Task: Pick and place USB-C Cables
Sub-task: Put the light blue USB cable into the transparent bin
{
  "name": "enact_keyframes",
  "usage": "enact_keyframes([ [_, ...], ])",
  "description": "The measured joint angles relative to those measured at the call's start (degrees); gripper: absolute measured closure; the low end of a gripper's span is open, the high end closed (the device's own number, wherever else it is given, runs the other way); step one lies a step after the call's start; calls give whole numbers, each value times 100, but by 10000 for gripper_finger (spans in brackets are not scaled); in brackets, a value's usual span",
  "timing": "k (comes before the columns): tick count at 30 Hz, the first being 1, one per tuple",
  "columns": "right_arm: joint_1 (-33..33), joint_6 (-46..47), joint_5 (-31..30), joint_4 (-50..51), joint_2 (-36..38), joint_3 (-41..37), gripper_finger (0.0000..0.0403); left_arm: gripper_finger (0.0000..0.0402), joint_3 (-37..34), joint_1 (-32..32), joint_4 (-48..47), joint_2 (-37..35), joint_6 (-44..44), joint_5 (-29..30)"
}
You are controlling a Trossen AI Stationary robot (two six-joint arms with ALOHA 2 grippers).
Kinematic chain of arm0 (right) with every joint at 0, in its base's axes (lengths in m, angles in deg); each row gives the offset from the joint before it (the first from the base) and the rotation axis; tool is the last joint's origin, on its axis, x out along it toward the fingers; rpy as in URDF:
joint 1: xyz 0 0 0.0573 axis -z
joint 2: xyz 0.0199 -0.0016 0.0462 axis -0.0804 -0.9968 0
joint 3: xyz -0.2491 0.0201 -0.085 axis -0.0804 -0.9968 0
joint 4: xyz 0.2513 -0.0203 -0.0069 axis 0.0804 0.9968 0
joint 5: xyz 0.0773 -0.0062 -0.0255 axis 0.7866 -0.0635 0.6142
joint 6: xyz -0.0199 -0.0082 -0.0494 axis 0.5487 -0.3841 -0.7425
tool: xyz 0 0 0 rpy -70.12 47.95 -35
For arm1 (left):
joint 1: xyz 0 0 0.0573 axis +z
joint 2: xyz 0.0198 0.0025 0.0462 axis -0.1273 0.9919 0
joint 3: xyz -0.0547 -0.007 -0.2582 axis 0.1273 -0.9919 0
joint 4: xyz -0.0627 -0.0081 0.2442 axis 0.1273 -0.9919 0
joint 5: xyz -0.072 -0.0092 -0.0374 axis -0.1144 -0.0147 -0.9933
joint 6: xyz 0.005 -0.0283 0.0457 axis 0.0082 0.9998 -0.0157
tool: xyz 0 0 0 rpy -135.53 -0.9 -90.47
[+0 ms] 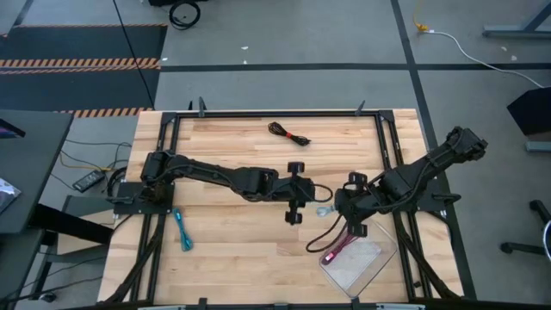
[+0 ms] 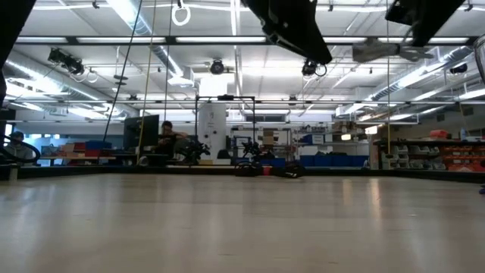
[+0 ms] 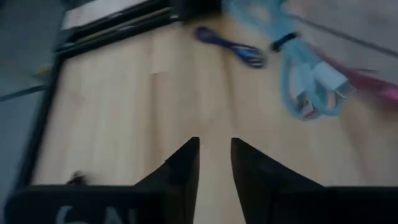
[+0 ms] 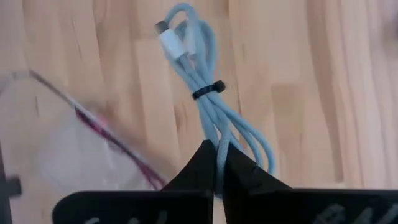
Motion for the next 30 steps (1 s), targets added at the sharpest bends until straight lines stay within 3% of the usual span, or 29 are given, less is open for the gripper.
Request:
enact_keyframes([
  [5,-275,-107,799,168,1,0,393,267,0,49,-168,0,-50,738],
  [12,-911,425,1662,50,1,0,393,249,0,199,-666,0,53,704],
  [17,-1155,1048,1319,13,1,2,364,252,0,207,-719,0,177,686],
  [25,-1280,1076,1275,-203,1,4,263,253,0,188,-818,0,197,684],
  [30,-1284,1078,1099,-194,1,4,231,253,0,188,-892,0,199,684],
])
